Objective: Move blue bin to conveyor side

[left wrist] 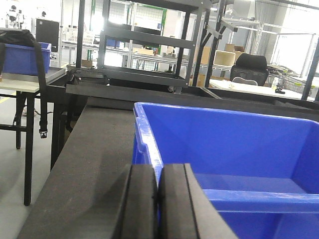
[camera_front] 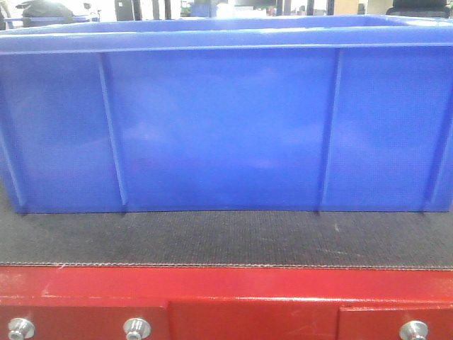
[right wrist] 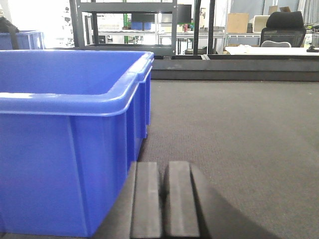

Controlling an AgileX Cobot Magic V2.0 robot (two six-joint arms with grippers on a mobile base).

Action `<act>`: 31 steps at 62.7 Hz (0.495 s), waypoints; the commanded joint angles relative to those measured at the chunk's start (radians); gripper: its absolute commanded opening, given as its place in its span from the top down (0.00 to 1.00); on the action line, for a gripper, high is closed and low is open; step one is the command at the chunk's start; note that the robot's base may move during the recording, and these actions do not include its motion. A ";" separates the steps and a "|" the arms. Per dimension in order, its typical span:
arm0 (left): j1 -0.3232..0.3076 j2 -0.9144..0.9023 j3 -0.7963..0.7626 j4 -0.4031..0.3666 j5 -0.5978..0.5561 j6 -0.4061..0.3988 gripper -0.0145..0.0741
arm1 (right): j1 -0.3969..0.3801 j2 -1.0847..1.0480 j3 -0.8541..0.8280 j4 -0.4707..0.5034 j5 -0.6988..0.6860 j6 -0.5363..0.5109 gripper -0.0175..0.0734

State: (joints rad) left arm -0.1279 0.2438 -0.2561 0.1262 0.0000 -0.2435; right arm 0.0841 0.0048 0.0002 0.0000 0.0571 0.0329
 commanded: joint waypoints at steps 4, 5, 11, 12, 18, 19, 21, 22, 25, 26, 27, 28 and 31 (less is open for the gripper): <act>0.005 -0.007 0.001 0.003 -0.019 -0.001 0.83 | -0.005 -0.005 0.000 0.006 -0.026 -0.006 0.90; 0.005 -0.007 0.001 0.003 -0.019 -0.001 0.83 | -0.005 -0.005 0.000 0.006 -0.026 -0.006 0.90; 0.005 -0.007 0.001 0.003 -0.019 -0.001 0.83 | -0.005 -0.005 0.000 0.006 -0.028 -0.006 0.90; 0.005 -0.007 0.001 0.003 -0.019 -0.001 0.83 | -0.005 -0.005 0.000 0.006 -0.028 -0.006 0.90; 0.005 -0.007 0.001 0.003 -0.019 -0.001 0.83 | -0.005 -0.005 0.000 0.006 -0.028 -0.006 0.90; 0.005 -0.007 0.001 0.003 -0.019 -0.001 0.83 | -0.005 -0.005 0.000 0.006 -0.028 -0.006 0.90; 0.005 -0.007 0.001 0.003 -0.019 -0.001 0.83 | -0.005 -0.005 0.000 0.006 -0.028 -0.006 0.90; 0.005 -0.007 0.001 0.003 -0.019 -0.001 0.83 | -0.005 -0.005 0.000 0.006 -0.028 -0.006 0.90; 0.005 -0.007 0.001 0.003 -0.019 -0.001 0.83 | -0.005 -0.005 0.000 0.006 -0.028 -0.006 0.90; 0.005 -0.007 0.001 0.003 -0.019 -0.001 0.83 | -0.005 -0.005 0.000 0.006 -0.028 -0.006 0.90; 0.005 -0.007 0.001 0.003 -0.019 -0.001 0.83 | -0.005 -0.005 0.000 0.006 -0.028 -0.006 0.90; 0.005 -0.007 0.001 0.003 -0.019 -0.001 0.83 | -0.005 -0.005 0.000 0.006 -0.028 -0.006 0.90; 0.005 -0.007 0.001 0.003 -0.019 -0.001 0.83 | -0.005 -0.005 0.000 0.006 -0.028 -0.006 0.90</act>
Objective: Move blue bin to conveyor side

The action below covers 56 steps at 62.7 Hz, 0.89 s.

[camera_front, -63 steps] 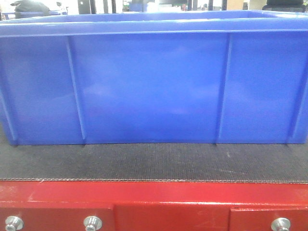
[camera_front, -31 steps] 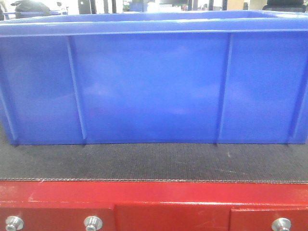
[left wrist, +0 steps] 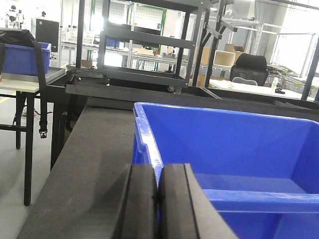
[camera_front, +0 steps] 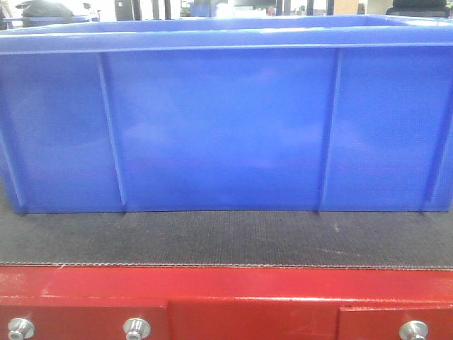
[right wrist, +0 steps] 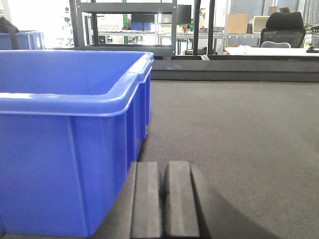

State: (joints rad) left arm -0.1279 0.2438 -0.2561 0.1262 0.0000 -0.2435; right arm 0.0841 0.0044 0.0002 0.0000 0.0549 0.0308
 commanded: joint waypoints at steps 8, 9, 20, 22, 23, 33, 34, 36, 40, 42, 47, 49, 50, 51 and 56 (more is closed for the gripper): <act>0.005 -0.007 0.001 0.003 -0.019 -0.001 0.83 | -0.005 -0.004 0.000 0.006 -0.026 -0.004 0.90; 0.005 -0.007 0.001 0.003 -0.019 -0.001 0.83 | -0.005 -0.004 0.000 0.006 -0.026 -0.004 0.90; 0.005 -0.008 0.004 0.003 -0.017 -0.001 0.83 | -0.005 -0.004 0.000 0.006 -0.026 -0.004 0.90; 0.005 -0.009 0.010 0.001 -0.014 -0.001 0.83 | -0.005 -0.004 0.000 0.006 -0.026 -0.004 0.90; 0.006 -0.012 0.014 -0.004 -0.011 -0.001 0.83 | -0.005 -0.004 0.000 0.006 -0.026 -0.004 0.90; 0.054 -0.086 0.108 -0.033 -0.019 -0.001 0.83 | -0.005 -0.004 0.000 0.006 -0.026 -0.004 0.90; 0.058 -0.096 0.117 -0.043 -0.020 0.002 0.83 | -0.005 -0.004 0.000 0.006 -0.026 -0.004 0.90; 0.071 -0.123 0.140 -0.064 -0.020 0.020 0.83 | -0.005 -0.004 0.000 0.006 -0.026 -0.004 0.90; 0.105 -0.186 0.189 -0.115 -0.020 0.150 0.83 | -0.005 -0.004 0.000 0.006 -0.026 -0.004 0.90; 0.119 -0.225 0.211 -0.143 -0.018 0.236 0.83 | -0.005 -0.004 0.000 0.006 -0.026 -0.004 0.90; 0.133 -0.244 0.251 -0.166 -0.018 0.267 0.83 | -0.005 -0.004 0.000 0.006 -0.026 -0.004 0.90; 0.133 -0.244 0.256 -0.167 -0.028 0.267 0.83 | -0.005 -0.004 0.000 0.006 -0.026 -0.004 0.90; 0.133 -0.244 0.256 -0.167 -0.031 0.267 0.83 | -0.005 -0.004 0.000 0.006 -0.026 -0.004 0.90; 0.133 -0.244 0.256 -0.167 -0.031 0.267 0.83 | -0.005 -0.004 0.000 0.006 -0.026 -0.004 0.90; 0.133 -0.244 0.256 -0.165 -0.006 0.267 0.83 | -0.005 -0.004 0.000 0.006 -0.026 -0.004 0.90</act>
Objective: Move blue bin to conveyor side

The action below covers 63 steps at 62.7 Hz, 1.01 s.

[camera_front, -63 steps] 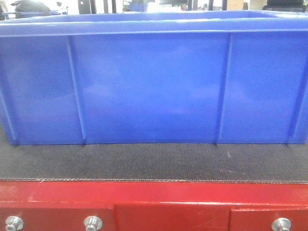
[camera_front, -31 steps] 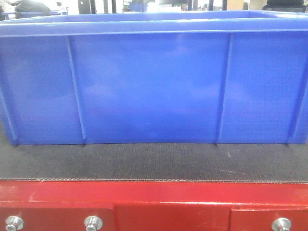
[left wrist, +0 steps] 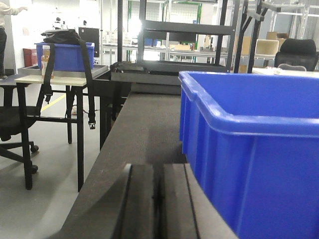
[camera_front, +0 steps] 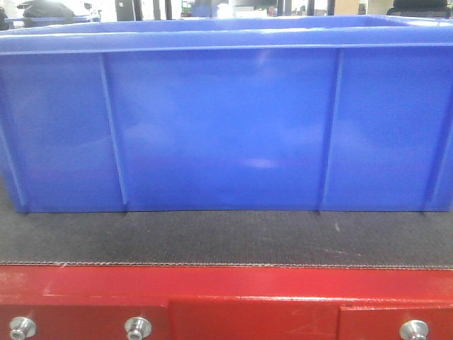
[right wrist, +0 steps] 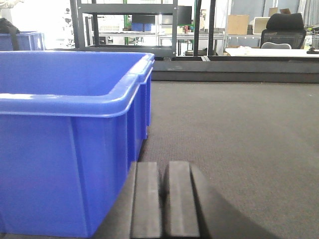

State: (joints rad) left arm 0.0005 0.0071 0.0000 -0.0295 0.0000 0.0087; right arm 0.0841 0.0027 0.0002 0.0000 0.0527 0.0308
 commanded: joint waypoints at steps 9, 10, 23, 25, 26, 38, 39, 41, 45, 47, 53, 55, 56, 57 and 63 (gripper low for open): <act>0.005 -0.007 0.000 0.021 0.000 0.014 0.83 | -0.005 -0.003 0.000 0.006 -0.024 -0.004 0.90; 0.005 -0.007 0.000 0.021 0.000 0.014 0.83 | -0.005 -0.003 0.000 0.006 -0.024 -0.004 0.90; 0.005 -0.007 0.000 0.021 -0.012 0.014 0.83 | -0.005 -0.003 0.000 0.006 -0.024 -0.004 0.90; 0.005 -0.007 0.000 0.021 -0.012 0.014 0.83 | -0.005 -0.003 0.000 0.006 -0.024 -0.004 0.90; 0.005 -0.007 0.000 0.021 -0.012 0.014 0.83 | -0.005 -0.003 0.000 0.006 -0.024 -0.004 0.90; 0.005 -0.007 0.000 0.021 -0.012 0.014 0.83 | -0.005 -0.003 0.000 0.006 -0.024 -0.004 0.90; 0.005 -0.007 0.000 0.021 -0.012 0.014 0.83 | -0.005 -0.003 0.000 0.006 -0.024 -0.004 0.90; 0.005 -0.007 0.000 0.021 -0.012 0.014 0.83 | -0.005 -0.003 0.000 0.006 -0.024 -0.004 0.90; 0.005 -0.007 0.000 0.021 -0.012 0.014 0.83 | -0.005 -0.003 0.000 0.006 -0.024 -0.004 0.90; 0.005 -0.007 0.000 0.021 -0.012 0.014 0.83 | -0.005 -0.003 0.000 0.006 -0.024 -0.004 0.90; 0.005 -0.007 0.000 0.021 -0.012 0.014 0.83 | -0.005 -0.003 0.000 0.006 -0.024 -0.004 0.90; 0.005 -0.007 0.000 0.021 -0.012 0.014 0.83 | -0.005 -0.003 0.000 0.006 -0.024 -0.004 0.90; 0.005 -0.007 0.000 0.021 -0.012 0.014 0.83 | -0.005 -0.003 0.000 0.006 -0.024 -0.004 0.90; 0.005 -0.007 0.000 0.021 -0.012 0.014 0.83 | -0.005 -0.003 0.000 0.006 -0.024 -0.004 0.90; 0.005 -0.007 0.000 0.021 -0.012 0.014 0.83 | -0.005 -0.003 0.000 0.006 -0.024 -0.004 0.90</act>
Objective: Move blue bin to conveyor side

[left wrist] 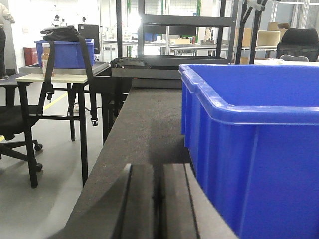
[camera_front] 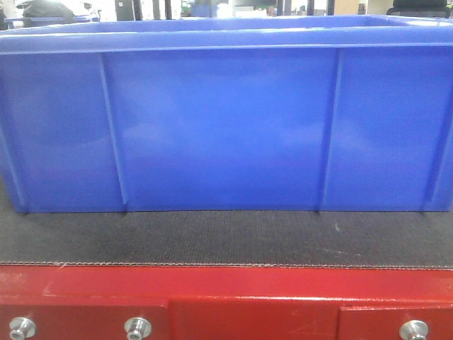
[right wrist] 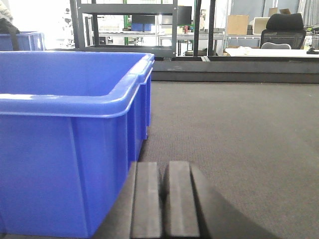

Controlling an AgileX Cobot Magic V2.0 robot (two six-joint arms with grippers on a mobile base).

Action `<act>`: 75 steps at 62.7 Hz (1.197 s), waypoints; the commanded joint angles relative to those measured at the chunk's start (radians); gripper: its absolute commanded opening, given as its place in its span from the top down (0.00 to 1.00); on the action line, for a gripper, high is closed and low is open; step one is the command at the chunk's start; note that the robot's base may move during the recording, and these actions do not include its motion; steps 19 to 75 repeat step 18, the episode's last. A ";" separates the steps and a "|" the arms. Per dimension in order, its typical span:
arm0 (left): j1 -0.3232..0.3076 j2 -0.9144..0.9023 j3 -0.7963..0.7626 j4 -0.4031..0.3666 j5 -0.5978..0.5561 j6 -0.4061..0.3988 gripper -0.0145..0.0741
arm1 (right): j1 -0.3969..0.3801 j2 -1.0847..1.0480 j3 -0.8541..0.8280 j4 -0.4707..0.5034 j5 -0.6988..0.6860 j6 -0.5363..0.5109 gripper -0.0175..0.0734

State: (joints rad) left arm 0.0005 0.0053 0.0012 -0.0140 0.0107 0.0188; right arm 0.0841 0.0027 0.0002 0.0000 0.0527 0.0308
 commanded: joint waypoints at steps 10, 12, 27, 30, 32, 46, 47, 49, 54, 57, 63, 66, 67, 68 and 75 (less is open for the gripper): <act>0.005 -0.005 -0.001 0.005 -0.023 0.004 0.83 | -0.005 -0.003 0.000 0.006 -0.024 -0.004 0.90; 0.005 -0.005 -0.001 0.005 -0.023 0.004 0.83 | -0.005 -0.003 0.000 0.006 -0.024 -0.004 0.90; 0.005 -0.005 -0.001 0.005 -0.023 0.004 0.83 | -0.005 -0.003 0.000 0.006 -0.024 -0.004 0.90; 0.005 -0.005 -0.001 0.005 -0.023 0.004 0.83 | -0.005 -0.003 0.000 0.006 -0.024 -0.004 0.90; 0.005 -0.005 -0.001 0.005 -0.023 0.004 0.83 | -0.005 -0.003 0.000 0.006 -0.024 -0.004 0.90; 0.005 -0.005 -0.001 0.005 -0.023 0.004 0.83 | -0.005 -0.003 0.000 0.006 -0.024 -0.004 0.90; 0.005 -0.005 -0.001 0.005 -0.023 0.004 0.83 | -0.005 -0.003 0.000 0.006 -0.024 -0.004 0.90; 0.005 -0.005 -0.001 0.005 -0.023 0.004 0.83 | -0.005 -0.003 0.000 0.006 -0.024 -0.004 0.90; 0.005 -0.005 -0.001 0.005 -0.023 0.004 0.83 | -0.005 -0.003 0.000 0.006 -0.024 -0.004 0.90; 0.005 -0.005 -0.001 0.005 -0.023 0.004 0.83 | -0.005 -0.003 0.000 0.006 -0.024 -0.004 0.90; 0.005 -0.005 -0.001 0.005 -0.023 0.004 0.83 | -0.005 -0.003 0.000 0.006 -0.024 -0.004 0.90; 0.005 -0.005 -0.001 0.005 -0.023 0.004 0.83 | -0.005 -0.003 0.000 0.006 -0.024 -0.004 0.90; 0.005 -0.005 -0.001 0.005 -0.023 0.004 0.83 | -0.005 -0.003 0.000 0.006 -0.024 -0.004 0.90; 0.005 -0.005 -0.001 0.005 -0.023 0.004 0.83 | -0.005 -0.003 0.000 0.006 -0.024 -0.004 0.90; 0.005 -0.005 -0.001 0.005 -0.023 0.004 0.83 | -0.005 -0.003 0.000 0.006 -0.024 -0.004 0.90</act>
